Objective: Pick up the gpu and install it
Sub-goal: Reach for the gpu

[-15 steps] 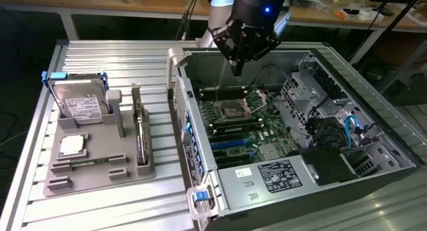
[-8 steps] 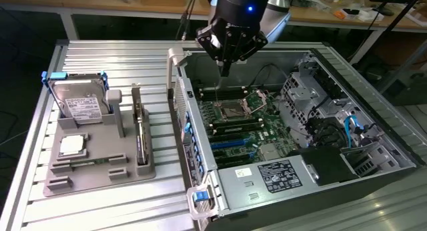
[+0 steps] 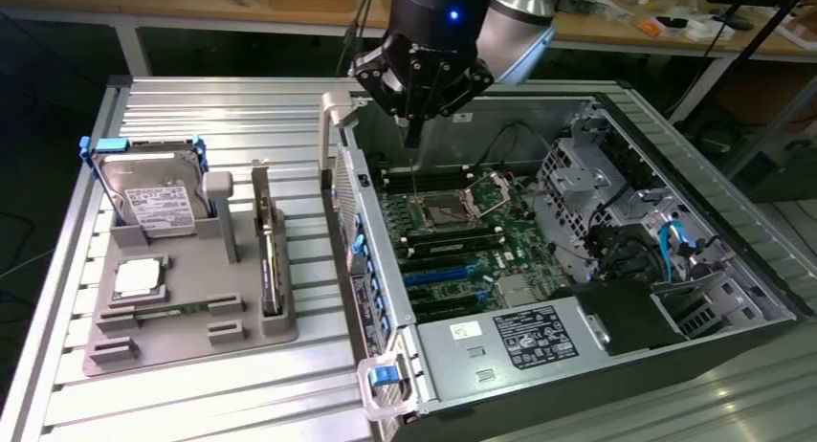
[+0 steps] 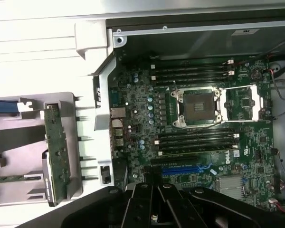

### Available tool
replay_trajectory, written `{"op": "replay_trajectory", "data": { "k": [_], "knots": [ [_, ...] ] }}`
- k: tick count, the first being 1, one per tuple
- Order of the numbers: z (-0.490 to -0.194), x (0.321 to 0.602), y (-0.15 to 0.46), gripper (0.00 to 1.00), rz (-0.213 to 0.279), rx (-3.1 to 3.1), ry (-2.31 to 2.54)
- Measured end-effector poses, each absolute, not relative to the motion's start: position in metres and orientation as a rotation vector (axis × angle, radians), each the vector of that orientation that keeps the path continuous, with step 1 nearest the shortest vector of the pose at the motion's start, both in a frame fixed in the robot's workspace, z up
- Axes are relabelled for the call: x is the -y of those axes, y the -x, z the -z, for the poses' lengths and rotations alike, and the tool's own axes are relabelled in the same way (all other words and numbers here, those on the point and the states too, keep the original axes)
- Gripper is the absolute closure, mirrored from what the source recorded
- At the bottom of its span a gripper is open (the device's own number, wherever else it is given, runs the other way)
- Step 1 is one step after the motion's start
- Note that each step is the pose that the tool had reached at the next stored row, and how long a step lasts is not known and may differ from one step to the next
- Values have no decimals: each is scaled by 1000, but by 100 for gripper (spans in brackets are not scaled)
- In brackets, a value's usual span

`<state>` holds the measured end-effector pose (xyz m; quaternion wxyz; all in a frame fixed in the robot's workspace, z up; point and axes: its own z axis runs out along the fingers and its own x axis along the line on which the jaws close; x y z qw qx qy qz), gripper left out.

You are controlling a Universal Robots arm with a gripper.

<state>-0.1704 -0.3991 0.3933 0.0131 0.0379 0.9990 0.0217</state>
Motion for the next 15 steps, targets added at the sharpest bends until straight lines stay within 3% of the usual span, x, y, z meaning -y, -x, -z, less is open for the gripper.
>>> {"op": "replay_trajectory", "data": {
  "k": [15],
  "knots": [
    [-393,399,213,89,-68,-3113,-118]
  ]
}}
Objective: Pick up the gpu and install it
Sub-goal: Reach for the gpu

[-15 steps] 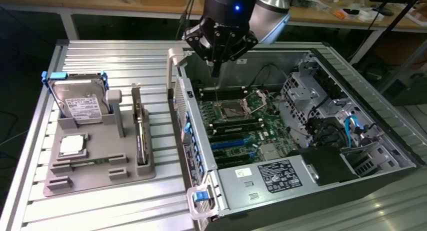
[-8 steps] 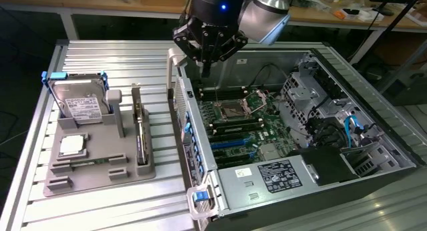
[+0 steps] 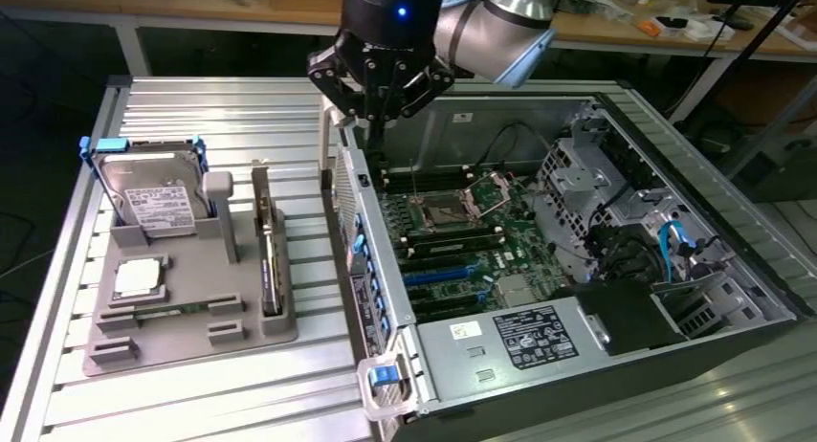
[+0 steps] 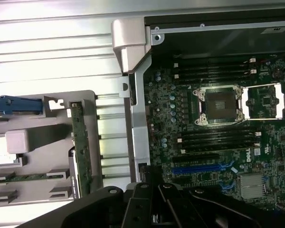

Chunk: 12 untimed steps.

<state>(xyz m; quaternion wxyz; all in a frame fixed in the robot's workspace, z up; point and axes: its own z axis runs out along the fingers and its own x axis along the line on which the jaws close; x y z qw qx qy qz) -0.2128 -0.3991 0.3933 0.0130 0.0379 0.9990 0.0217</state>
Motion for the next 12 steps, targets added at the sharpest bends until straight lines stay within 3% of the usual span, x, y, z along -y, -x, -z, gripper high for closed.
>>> {"op": "replay_trajectory", "data": {
  "k": [12],
  "knots": [
    [-393,399,245,89,-68,-3112,-118]
  ]
}}
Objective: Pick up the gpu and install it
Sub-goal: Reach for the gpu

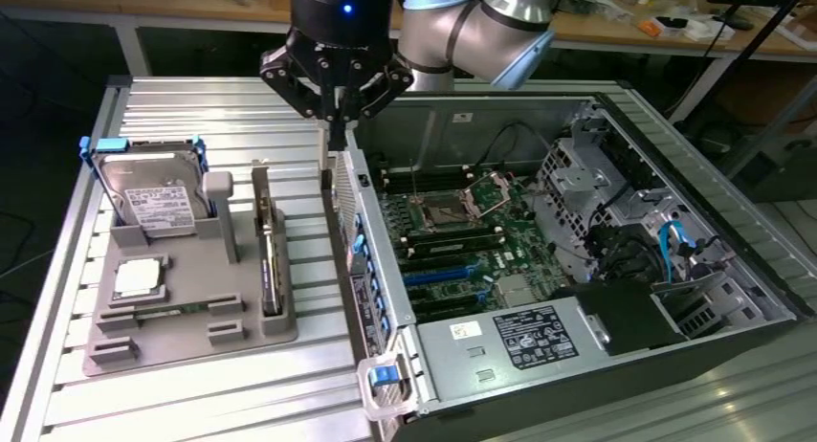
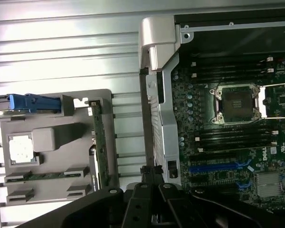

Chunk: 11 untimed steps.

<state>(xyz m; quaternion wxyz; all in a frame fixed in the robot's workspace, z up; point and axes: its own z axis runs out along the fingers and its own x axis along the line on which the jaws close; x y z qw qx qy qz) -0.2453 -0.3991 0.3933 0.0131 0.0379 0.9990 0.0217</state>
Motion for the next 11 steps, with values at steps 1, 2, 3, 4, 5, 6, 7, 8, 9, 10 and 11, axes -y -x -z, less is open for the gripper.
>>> {"op": "replay_trajectory", "data": {
  "k": [1,2,3,4,5,6,7,8,9,10,11],
  "knots": [
    [-393,399,248,89,-68,-3112,-118],
    [-393,399,251,89,-68,-3112,-118],
    [-393,399,253,89,-68,-3112,-118],
    [-393,399,256,89,-68,-3113,-118],
    [-393,399,259,89,-68,-3112,-118],
    [-393,399,262,89,-68,-3112,-118],
    [-393,399,266,89,-68,-3113,-118],
    [-393,399,269,89,-68,-3112,-118],
    [-393,399,272,89,-68,-3112,-118],
    [-393,399,275,89,-68,-3112,-118],
    [-393,399,278,89,-68,-3113,-118]
  ]
}}
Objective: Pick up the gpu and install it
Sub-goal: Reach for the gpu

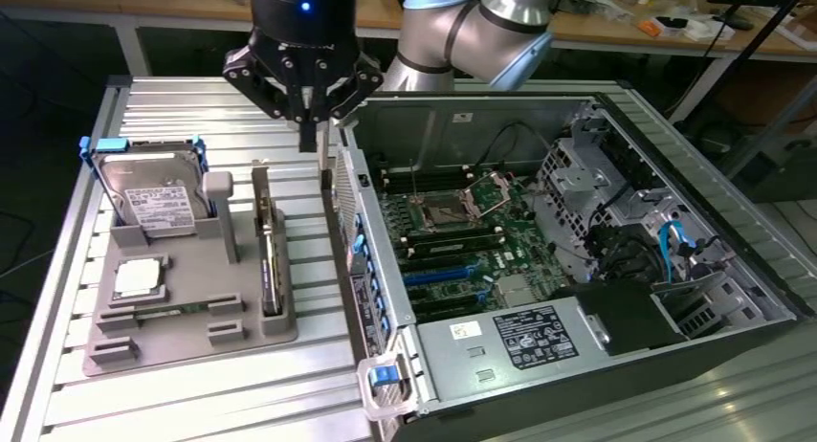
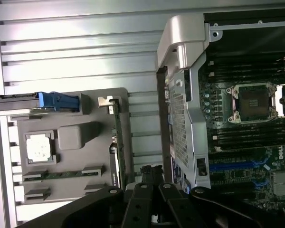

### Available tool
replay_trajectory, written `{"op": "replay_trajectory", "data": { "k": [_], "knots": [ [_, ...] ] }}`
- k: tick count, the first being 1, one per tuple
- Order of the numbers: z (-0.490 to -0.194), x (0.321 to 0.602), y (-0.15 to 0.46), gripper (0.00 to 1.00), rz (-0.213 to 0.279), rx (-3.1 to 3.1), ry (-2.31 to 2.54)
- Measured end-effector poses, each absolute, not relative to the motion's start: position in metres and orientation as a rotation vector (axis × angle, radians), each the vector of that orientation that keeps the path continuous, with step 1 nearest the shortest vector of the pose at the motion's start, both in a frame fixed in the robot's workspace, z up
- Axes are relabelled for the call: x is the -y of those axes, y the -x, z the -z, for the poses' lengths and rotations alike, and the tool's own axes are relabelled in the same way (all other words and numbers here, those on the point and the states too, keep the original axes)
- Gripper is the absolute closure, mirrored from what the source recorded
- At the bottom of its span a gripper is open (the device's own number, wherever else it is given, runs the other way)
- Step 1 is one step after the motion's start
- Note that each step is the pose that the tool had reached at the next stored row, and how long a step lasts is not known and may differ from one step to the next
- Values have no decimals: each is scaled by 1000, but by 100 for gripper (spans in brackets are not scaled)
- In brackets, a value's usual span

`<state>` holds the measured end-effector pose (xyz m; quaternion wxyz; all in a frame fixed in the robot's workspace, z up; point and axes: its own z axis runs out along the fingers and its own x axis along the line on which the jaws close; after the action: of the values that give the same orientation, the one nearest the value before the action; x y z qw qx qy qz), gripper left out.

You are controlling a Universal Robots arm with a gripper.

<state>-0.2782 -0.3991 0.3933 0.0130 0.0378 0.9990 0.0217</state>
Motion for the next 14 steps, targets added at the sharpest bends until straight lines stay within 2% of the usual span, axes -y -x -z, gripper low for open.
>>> {"op": "replay_trajectory", "data": {
  "k": [14],
  "knots": [
    [-393,399,309,89,-68,-3112,-118]
  ]
}}
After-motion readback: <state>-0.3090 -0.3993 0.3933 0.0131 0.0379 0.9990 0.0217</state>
